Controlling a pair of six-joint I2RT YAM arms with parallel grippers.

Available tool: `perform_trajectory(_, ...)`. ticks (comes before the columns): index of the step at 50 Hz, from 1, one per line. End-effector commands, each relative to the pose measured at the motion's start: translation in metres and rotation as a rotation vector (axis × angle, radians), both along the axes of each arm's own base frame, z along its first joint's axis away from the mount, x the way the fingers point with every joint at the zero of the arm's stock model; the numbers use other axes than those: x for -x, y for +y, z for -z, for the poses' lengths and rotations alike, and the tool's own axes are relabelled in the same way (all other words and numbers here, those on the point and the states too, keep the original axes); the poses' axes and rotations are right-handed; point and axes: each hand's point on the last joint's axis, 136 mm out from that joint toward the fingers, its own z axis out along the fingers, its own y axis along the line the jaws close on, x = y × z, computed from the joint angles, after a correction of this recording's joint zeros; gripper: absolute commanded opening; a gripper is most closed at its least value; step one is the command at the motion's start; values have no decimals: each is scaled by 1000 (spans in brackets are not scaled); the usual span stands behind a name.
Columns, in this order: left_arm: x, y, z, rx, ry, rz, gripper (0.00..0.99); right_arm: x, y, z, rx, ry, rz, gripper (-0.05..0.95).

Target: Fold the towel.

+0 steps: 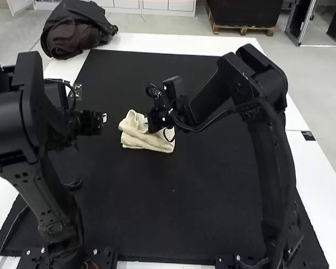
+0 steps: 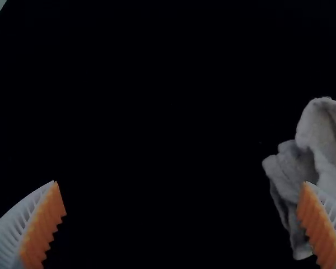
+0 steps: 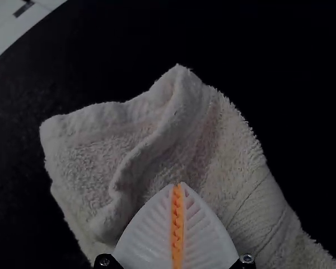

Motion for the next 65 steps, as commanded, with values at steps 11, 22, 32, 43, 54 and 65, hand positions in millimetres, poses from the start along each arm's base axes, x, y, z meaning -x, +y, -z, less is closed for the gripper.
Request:
perform_trajectory(11,-1,3,-13,-4,-35,-11,972,3,23,1,-11,-23,-31,-26)
perform_trajectory(22,1,1,-20,-4,-50,0,972,10,39,9,-16,-22,-58,-25)
perform_trajectory(32,2,0,-23,-1,-54,2,972,21,56,17,-16,-15,-89,-25)
perform_trajectory(43,3,-1,-23,3,-51,3,972,28,65,25,-15,-12,-107,-25)
perform_trajectory(54,4,-1,-21,6,-47,2,972,31,73,30,-21,-9,-118,-25)
perform_trajectory(65,8,-3,-15,10,-37,2,972,41,81,23,-36,-3,-137,-25)
